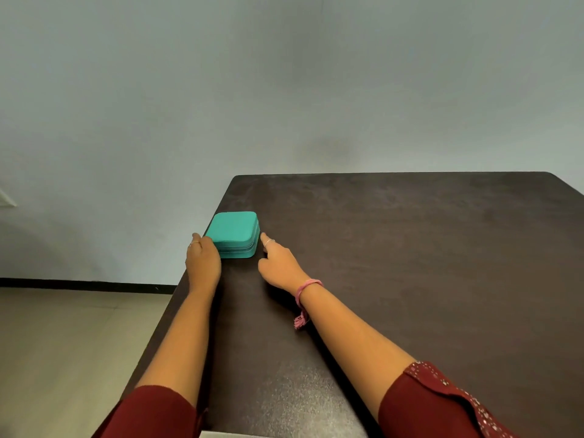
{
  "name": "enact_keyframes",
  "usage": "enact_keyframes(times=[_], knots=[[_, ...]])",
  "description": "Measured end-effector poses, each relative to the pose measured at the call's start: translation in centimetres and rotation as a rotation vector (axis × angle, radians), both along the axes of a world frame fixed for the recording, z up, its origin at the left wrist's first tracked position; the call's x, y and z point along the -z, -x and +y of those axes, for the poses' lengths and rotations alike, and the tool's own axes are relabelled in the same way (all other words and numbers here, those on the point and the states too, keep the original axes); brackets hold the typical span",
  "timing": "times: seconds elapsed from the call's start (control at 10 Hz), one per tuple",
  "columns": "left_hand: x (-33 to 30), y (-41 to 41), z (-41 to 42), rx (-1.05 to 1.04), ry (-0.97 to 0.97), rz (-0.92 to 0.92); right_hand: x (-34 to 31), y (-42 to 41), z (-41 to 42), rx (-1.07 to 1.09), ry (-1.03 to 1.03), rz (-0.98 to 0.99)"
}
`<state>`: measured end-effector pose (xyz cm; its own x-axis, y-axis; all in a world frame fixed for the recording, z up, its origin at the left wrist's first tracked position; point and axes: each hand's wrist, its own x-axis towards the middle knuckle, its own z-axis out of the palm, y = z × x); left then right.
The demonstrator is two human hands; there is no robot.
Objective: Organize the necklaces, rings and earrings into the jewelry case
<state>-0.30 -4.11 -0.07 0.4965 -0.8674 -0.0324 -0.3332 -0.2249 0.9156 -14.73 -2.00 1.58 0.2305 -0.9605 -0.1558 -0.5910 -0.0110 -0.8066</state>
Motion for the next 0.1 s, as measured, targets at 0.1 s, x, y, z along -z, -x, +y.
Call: enact_keyframes(times=[0.1], knots=[[-0.48,2.49,1.99,-0.002,0.111,-0.081,0.65,1.67,1.00,0.070,0.045,0.009]])
